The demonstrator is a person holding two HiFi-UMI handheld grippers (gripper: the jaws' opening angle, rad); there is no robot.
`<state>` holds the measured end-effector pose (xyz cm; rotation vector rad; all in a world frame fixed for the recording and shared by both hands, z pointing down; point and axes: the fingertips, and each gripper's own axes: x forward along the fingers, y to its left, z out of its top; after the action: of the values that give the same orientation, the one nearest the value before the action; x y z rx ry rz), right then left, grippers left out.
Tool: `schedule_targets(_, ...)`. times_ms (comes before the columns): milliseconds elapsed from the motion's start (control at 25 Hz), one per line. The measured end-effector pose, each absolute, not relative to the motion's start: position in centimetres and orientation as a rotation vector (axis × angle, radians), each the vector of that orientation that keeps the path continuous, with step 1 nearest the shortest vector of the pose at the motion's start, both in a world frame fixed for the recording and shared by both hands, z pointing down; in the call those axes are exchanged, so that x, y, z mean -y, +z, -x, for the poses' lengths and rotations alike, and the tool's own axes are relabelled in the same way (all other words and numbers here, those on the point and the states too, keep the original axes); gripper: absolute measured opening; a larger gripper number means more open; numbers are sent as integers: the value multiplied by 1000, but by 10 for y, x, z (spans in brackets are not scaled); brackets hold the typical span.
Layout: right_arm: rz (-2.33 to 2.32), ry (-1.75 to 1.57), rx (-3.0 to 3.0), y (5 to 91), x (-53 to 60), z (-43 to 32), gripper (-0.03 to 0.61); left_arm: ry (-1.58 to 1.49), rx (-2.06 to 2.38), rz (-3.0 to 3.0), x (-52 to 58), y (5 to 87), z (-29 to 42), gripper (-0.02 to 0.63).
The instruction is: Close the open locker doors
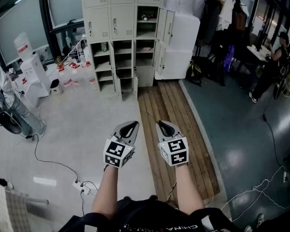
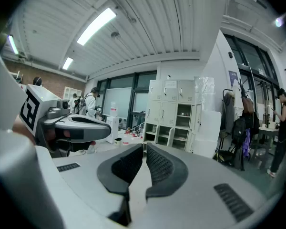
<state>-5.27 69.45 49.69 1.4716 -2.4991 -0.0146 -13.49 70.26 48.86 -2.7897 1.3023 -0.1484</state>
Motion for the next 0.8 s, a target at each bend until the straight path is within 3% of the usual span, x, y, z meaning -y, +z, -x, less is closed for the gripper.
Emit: schedule_targets(800,-1435,60,2588,492,-704,52,51,-91,-1251,2848,-712,489,118,20)
